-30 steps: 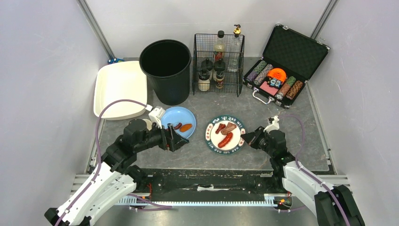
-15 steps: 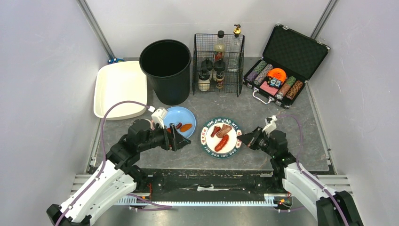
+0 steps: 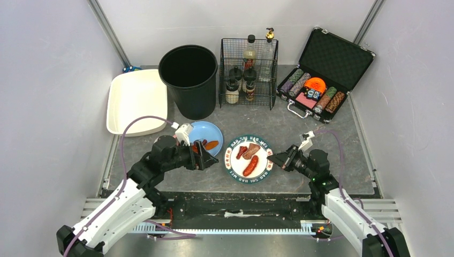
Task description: Clear the kitchen counter
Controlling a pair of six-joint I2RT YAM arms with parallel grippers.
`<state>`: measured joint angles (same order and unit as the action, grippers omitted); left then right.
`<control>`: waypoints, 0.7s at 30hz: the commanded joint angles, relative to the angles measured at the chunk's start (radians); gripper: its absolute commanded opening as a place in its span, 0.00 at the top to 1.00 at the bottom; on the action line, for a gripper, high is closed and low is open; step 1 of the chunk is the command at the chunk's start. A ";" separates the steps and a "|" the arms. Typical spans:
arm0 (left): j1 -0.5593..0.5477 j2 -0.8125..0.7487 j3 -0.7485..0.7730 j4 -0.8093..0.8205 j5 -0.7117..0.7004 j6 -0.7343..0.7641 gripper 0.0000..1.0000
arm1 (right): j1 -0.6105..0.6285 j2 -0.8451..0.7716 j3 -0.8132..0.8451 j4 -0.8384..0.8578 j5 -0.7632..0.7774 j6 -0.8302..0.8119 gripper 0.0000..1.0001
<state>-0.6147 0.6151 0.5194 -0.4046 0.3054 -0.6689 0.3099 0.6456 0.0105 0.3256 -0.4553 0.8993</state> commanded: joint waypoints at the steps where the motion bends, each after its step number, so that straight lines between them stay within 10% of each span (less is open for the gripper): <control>1: -0.003 0.041 -0.018 0.114 -0.006 -0.058 0.12 | -0.001 -0.052 0.052 0.057 -0.073 0.055 1.00; 21: -0.005 0.320 -0.051 0.399 0.032 -0.132 0.19 | 0.000 -0.124 0.092 0.012 -0.108 0.099 1.00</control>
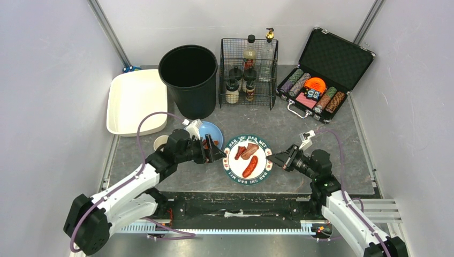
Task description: Clear the kitchen counter
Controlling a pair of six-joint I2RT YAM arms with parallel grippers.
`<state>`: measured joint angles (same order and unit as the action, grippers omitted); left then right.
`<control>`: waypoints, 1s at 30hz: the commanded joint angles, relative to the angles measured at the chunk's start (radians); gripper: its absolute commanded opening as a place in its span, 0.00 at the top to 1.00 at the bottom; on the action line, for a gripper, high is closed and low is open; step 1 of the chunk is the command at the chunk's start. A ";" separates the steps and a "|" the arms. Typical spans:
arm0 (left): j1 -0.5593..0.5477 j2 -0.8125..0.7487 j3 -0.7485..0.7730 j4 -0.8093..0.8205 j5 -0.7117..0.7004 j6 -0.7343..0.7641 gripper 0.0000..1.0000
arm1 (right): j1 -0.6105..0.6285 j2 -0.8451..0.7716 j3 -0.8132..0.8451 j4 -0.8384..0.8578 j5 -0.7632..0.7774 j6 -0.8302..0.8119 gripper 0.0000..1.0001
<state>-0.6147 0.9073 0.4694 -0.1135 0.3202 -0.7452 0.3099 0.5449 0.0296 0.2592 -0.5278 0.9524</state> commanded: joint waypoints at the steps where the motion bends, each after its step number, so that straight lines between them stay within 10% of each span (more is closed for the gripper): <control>1: -0.006 0.038 -0.002 0.108 0.017 -0.056 0.19 | 0.000 -0.025 0.071 0.080 -0.033 0.049 1.00; 17: -0.022 0.262 0.000 0.336 0.097 -0.123 0.34 | 0.001 -0.027 0.050 0.111 -0.041 0.072 1.00; 30: -0.032 0.353 0.004 0.495 0.195 -0.240 0.73 | 0.001 -0.008 0.031 0.135 -0.039 0.078 1.00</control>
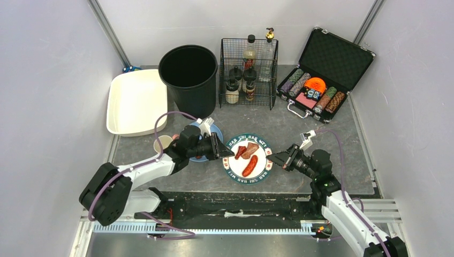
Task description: Clear the kitchen counter
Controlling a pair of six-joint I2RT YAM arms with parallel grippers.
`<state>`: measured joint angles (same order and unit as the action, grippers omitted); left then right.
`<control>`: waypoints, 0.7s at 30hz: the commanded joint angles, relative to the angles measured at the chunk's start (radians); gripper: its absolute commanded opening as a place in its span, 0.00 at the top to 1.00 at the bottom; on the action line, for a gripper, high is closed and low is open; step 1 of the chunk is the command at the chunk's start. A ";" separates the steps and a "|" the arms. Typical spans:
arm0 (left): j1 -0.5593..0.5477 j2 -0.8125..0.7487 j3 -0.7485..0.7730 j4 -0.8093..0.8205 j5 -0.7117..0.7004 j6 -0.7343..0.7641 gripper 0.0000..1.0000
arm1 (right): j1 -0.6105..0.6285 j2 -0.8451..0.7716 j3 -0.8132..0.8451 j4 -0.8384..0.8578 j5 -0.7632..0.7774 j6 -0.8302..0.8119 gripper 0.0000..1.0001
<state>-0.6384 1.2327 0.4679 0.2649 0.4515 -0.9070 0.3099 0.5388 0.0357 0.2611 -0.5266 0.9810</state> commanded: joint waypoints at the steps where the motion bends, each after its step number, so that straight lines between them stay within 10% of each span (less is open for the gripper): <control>1: -0.008 0.036 0.005 0.140 0.079 -0.091 0.77 | 0.001 0.000 0.022 0.136 -0.038 0.049 1.00; 4: -0.009 0.065 0.003 0.196 0.129 -0.132 0.96 | 0.001 0.013 0.017 0.145 -0.041 0.054 1.00; 11: -0.008 0.100 0.014 0.247 0.192 -0.194 0.98 | 0.001 0.028 0.038 0.129 -0.039 0.033 1.00; 21: -0.006 0.028 0.077 0.127 0.179 -0.180 0.98 | 0.000 -0.007 0.199 -0.115 0.015 -0.115 0.41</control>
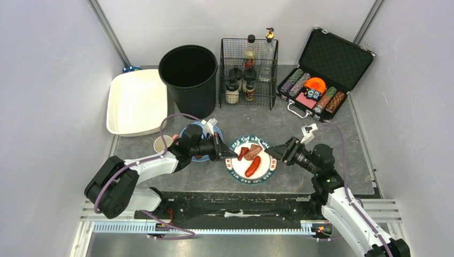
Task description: Clear the kitchen counter
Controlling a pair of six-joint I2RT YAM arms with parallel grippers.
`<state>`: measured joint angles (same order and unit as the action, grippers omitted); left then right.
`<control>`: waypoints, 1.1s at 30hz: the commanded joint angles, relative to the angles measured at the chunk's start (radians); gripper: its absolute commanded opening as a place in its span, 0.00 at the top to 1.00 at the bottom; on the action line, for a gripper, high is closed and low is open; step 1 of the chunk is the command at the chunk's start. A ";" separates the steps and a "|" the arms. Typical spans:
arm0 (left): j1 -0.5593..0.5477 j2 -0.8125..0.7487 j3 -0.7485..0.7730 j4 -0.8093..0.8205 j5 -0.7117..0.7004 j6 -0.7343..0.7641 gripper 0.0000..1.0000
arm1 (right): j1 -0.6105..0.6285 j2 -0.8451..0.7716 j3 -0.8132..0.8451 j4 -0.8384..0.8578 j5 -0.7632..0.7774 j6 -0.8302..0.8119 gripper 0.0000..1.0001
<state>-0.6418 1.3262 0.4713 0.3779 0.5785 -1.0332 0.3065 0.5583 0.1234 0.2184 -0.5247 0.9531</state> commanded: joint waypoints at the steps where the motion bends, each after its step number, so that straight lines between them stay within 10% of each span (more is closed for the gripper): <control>1: -0.001 -0.073 0.083 -0.006 0.051 -0.048 0.98 | 0.003 -0.031 0.127 -0.093 0.021 -0.098 0.39; 33: 0.297 -0.155 0.653 -0.549 0.129 -0.040 0.98 | -0.002 -0.129 0.432 -0.430 0.425 -0.190 0.28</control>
<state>-0.4030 1.1717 0.9722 -0.1478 0.6407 -1.0386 0.3054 0.4347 0.5461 -0.2234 -0.1429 0.7647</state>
